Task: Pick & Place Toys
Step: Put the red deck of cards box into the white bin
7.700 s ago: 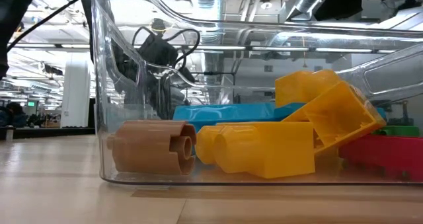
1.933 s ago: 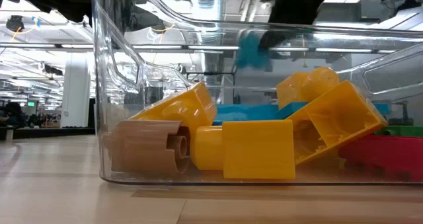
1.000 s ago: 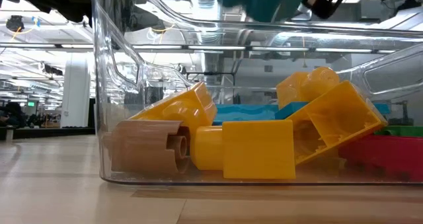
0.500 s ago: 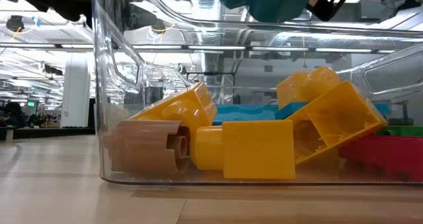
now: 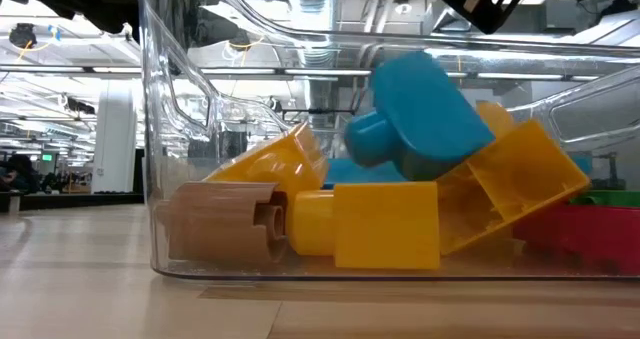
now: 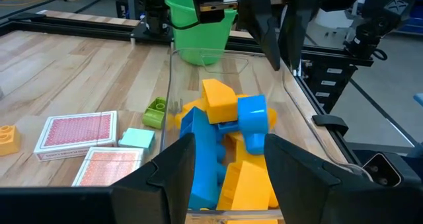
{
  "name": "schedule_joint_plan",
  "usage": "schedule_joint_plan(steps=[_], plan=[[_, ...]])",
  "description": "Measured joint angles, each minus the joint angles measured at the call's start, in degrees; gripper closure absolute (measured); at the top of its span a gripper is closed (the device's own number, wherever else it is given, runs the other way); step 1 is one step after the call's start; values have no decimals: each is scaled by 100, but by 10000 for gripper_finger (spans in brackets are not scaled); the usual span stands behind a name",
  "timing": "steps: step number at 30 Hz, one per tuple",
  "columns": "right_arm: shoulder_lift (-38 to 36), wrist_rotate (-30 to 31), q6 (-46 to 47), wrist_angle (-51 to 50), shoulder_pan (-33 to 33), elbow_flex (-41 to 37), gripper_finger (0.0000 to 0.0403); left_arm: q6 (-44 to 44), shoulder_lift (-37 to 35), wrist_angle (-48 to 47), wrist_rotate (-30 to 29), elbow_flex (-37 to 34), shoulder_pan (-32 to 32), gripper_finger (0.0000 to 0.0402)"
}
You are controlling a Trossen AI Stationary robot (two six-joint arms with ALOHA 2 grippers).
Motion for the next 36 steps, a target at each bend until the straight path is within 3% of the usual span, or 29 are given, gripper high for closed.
schedule_joint_plan(steps=[7, 12, 16, 21, 25, 30, 36], plan=[[-2, 2, 3, -29, -2, 0, 257, 0, 0, 0, 0, -2, -1, 225], [-68, 176, 107, -194, -2, 6, 226, 0, 0, 0, 0, -2, 1, 225], [-173, 611, 313, -558, 31, 6, 214, 1, 0, 0, 0, -2, 3, 225], [-327, 1606, 883, -1344, 25, 2, 197, 1, 0, -2, -2, -2, 3, 225], [-368, 2202, 1402, -1984, -294, 4, 171, 2, 0, 0, -25, -2, 5, 225], [-367, 2107, 1461, -2288, -1232, 0, 133, 2, 0, 17, -79, -2, 5, 225], [-363, 1077, 944, -2309, -2536, 0, 79, 2, 0, 17, -79, -2, 5, 225]])
